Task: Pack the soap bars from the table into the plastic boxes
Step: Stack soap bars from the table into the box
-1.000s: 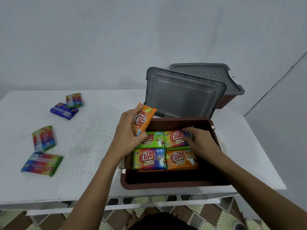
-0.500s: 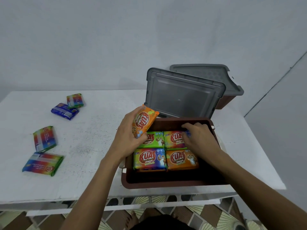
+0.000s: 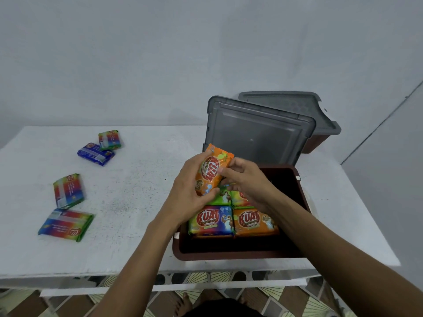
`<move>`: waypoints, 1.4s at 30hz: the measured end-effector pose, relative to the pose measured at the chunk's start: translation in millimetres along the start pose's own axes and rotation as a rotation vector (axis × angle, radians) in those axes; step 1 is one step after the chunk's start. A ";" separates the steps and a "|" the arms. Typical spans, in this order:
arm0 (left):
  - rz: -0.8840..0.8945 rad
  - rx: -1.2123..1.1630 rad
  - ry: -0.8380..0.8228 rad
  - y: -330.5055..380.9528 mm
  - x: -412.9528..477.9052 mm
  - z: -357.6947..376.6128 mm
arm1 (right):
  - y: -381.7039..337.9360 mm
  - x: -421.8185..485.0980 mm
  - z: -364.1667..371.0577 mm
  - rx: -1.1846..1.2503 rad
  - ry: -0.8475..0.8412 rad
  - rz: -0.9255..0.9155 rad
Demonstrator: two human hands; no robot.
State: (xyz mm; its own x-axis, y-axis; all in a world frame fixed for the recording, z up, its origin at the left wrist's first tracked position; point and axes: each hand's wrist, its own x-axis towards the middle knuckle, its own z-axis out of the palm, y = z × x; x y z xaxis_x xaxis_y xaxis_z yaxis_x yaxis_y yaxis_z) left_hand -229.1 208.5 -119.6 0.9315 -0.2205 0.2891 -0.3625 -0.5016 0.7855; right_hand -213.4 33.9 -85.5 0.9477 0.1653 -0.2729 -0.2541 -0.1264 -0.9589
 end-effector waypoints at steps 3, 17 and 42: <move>0.026 0.044 -0.033 0.0 0.8 -4.7 | -1.3 -3.5 1.9 0.051 0.022 -0.017; -0.045 0.259 0.063 -32.7 -9.0 -10.1 | 10.5 -40.5 -65.1 -0.217 -0.051 0.103; -0.160 0.430 0.038 -16.2 -16.9 -8.2 | 49.9 -57.7 -62.1 -0.890 0.026 0.130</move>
State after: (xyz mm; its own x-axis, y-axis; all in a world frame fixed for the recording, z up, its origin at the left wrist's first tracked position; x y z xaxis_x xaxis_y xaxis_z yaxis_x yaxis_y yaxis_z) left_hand -238.7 227.2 -132.7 0.9741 -0.0857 0.2090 -0.1859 -0.8299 0.5260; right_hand -268.8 -42.7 -112.8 0.9287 0.0757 -0.3630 -0.1267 -0.8552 -0.5025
